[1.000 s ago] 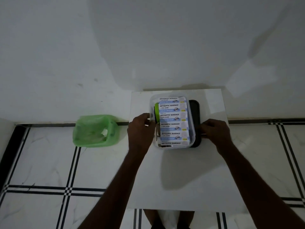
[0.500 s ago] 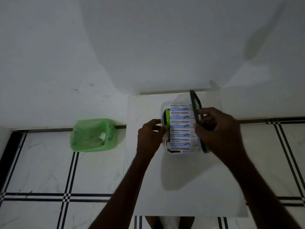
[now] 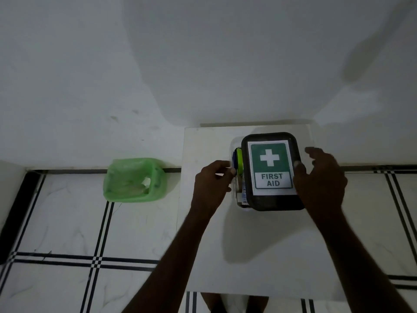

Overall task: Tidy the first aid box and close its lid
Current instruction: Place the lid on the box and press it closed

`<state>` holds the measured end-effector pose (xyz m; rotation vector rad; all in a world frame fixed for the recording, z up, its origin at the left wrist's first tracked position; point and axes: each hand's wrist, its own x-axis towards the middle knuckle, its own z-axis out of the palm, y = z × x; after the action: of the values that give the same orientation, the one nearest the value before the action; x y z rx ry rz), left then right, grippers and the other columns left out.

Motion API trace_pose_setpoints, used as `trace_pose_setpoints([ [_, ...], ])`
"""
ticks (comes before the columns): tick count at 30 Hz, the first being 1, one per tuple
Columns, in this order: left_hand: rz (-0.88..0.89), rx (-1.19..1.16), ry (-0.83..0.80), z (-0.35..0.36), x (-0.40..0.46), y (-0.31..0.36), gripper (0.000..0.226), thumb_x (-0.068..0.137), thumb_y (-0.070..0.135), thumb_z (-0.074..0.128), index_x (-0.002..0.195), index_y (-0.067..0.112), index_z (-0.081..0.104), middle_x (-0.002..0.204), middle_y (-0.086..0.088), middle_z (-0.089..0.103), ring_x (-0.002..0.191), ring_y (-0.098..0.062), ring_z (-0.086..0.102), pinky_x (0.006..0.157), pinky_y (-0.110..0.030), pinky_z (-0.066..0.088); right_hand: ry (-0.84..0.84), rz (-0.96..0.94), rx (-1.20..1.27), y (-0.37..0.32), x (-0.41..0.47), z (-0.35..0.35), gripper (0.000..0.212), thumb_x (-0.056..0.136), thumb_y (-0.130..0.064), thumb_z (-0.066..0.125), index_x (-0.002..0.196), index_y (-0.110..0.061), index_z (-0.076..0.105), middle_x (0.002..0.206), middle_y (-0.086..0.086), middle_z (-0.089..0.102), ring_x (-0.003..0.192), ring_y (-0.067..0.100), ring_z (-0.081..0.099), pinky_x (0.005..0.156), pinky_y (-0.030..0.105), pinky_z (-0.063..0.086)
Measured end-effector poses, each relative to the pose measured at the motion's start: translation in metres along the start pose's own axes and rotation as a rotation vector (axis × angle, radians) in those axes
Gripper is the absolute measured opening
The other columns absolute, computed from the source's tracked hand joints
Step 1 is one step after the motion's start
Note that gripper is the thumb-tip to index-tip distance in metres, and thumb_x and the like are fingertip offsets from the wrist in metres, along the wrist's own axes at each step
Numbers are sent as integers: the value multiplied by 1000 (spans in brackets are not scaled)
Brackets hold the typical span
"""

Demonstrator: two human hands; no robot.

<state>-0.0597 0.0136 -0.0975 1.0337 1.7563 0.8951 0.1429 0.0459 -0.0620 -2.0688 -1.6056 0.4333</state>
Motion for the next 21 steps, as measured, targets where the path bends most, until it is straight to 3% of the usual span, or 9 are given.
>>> trace_pose_setpoints([
  [3, 20, 5, 19, 4, -4, 5, 30, 95, 21, 63, 122, 10, 69, 105, -6, 75, 86, -22, 73, 68, -36, 64, -168, 21, -42, 7, 4, 3, 29, 94, -14, 57, 120, -4, 66, 113, 21, 71, 103, 39, 66, 87, 38, 50],
  [6, 26, -1, 8, 2, -6, 6, 31, 97, 22, 61, 124, 12, 69, 105, -5, 76, 87, -21, 74, 69, -35, 64, -143, -79, -44, 0, -7, 12, 23, 93, -16, 59, 110, -5, 71, 101, 19, 75, 88, 37, 71, 72, 26, 43],
  [10, 24, 19, 24, 3, -7, 7, 28, 95, 16, 63, 122, 13, 71, 98, -9, 76, 80, -23, 74, 68, -34, 64, -101, -55, -144, -7, -11, 17, 21, 92, -20, 60, 100, -5, 73, 92, 18, 75, 80, 38, 70, 57, 20, 32],
  [14, 52, 110, 136, 8, 0, 8, 26, 93, 26, 66, 115, 17, 75, 88, -6, 77, 71, -21, 74, 70, -40, 64, -57, -34, -61, -4, -6, 20, 28, 89, -25, 66, 112, -10, 72, 101, 16, 76, 89, 37, 70, 73, 34, 51],
  [16, 51, 134, 183, 9, 6, 10, 25, 91, 28, 67, 111, 17, 76, 87, -4, 78, 70, -20, 74, 71, -40, 63, -75, -28, 27, 1, -1, 22, 29, 87, -26, 69, 109, -8, 71, 99, 15, 76, 86, 33, 72, 71, 29, 48],
  [18, 37, 153, 184, 8, 11, 14, 23, 90, 28, 68, 106, 14, 76, 83, -5, 78, 65, -19, 74, 69, -39, 63, -184, 48, 148, 10, 9, 25, 29, 85, -25, 72, 107, -5, 71, 96, 16, 76, 83, 32, 72, 73, 32, 53],
  [21, -33, 155, 128, 5, 20, 18, 23, 89, 27, 71, 102, 8, 73, 82, -9, 78, 64, -20, 75, 65, -38, 64, -377, 238, 370, 19, 23, 28, 24, 85, -22, 72, 103, -6, 69, 95, 15, 73, 87, 33, 71, 82, 51, 59],
])
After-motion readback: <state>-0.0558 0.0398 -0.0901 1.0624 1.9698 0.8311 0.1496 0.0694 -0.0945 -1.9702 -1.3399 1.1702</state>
